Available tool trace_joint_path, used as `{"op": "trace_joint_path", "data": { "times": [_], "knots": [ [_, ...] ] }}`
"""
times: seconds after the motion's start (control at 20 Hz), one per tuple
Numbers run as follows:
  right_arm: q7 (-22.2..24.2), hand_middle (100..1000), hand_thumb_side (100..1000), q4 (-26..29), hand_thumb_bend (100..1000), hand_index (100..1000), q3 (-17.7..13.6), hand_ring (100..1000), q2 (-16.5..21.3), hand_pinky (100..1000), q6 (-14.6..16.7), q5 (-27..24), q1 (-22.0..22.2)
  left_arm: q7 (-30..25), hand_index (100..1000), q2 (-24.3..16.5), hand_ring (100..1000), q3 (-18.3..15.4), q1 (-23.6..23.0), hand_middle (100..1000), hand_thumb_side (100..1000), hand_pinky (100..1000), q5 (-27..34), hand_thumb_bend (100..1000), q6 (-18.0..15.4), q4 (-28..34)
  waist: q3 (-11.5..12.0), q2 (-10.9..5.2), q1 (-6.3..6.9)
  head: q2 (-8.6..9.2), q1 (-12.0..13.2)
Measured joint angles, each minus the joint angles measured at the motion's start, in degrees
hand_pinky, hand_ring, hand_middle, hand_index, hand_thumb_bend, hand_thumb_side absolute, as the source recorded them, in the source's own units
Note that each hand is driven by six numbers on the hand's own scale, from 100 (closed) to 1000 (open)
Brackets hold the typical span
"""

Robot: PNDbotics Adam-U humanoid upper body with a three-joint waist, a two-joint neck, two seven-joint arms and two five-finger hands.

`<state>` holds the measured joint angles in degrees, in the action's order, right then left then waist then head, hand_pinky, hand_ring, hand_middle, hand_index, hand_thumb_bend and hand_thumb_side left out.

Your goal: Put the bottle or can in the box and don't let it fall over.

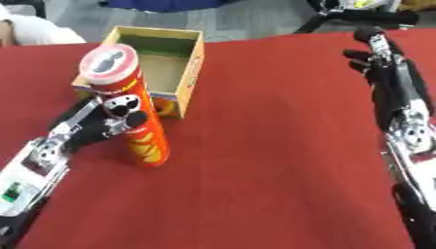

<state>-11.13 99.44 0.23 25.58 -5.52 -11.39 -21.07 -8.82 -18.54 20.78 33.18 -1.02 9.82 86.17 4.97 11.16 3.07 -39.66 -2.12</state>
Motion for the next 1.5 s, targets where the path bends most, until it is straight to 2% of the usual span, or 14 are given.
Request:
{"op": "trace_joint_path", "data": {
  "times": [0.05,0.15,0.3,0.6,1.1,1.5],
  "knots": [
    [0.02,889,915,0.00,100,880,0.00,825,-0.08,895,-0.02,0.00,0.05,0.07,805,0.02,816,0.07,0.04,679,570,991,0.03,694,-0.12,0.00,0.00,0.00,0.00,0.00,0.00],
    [0.03,887,915,-0.01,100,879,0.00,824,-0.12,895,-0.03,0.00,0.18,0.31,763,0.20,793,0.19,0.06,612,495,985,0.03,576,-0.35,0.00,0.00,0.00,0.00,0.01,0.00],
    [0.03,886,916,-0.01,100,878,0.00,824,-0.13,895,-0.03,0.00,0.24,1.17,728,0.50,767,0.20,0.08,549,448,980,0.02,491,-0.55,0.00,-0.04,0.00,0.00,0.02,0.00],
    [0.01,883,914,-0.02,100,872,0.00,824,-0.14,896,-0.05,0.00,0.39,2.72,651,0.53,703,0.21,0.12,465,426,966,-0.06,366,-0.27,0.00,-0.05,0.00,0.01,0.02,0.00],
    [0.01,877,911,-0.02,100,865,0.00,824,-0.16,897,-0.05,0.00,0.39,4.15,529,0.53,614,0.21,0.14,359,431,926,-0.01,238,0.41,0.01,-0.01,0.00,0.01,0.02,0.00],
    [0.00,875,908,-0.02,100,864,-0.04,823,-0.16,897,-0.04,0.00,0.39,4.84,518,-0.27,592,-0.15,0.70,333,436,909,0.89,201,0.83,1.86,0.23,0.00,0.15,0.00,-0.48]
  ]
}}
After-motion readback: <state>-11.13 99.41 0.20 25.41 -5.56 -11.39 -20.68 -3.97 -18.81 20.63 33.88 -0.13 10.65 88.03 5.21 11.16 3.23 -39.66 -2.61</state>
